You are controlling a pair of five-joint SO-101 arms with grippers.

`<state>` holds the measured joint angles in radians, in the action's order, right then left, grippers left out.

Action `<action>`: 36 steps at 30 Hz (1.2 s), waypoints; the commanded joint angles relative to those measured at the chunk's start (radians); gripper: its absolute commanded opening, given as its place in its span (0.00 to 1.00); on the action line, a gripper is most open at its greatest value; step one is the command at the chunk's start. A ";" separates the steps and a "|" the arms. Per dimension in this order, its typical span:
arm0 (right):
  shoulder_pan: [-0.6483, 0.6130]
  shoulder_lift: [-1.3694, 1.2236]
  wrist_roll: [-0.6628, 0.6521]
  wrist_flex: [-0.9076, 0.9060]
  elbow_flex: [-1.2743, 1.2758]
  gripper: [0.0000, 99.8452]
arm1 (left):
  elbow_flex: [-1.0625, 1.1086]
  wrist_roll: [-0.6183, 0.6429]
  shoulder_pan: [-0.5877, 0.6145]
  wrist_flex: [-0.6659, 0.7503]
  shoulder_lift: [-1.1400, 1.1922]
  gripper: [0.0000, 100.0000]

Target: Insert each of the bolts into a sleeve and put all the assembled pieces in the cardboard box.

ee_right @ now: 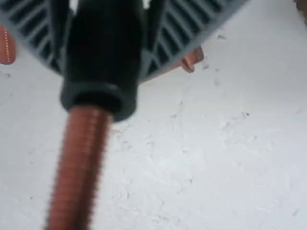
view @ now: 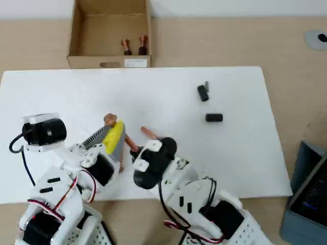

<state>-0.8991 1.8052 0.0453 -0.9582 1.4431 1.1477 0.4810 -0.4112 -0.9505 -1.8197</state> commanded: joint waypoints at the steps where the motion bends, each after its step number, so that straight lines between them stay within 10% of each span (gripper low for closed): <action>1: -0.012 0.137 -0.008 0.029 -0.027 0.01 | -0.011 -0.005 -0.011 -0.003 -0.002 0.00; 36: -0.005 0.137 -0.008 0.029 -0.091 0.01 | 0.071 -0.075 -0.195 -0.180 -0.002 0.00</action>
<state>-0.9022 1.8052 0.0453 -0.9597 1.4293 1.2275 0.4150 -0.5877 -1.1178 -1.8243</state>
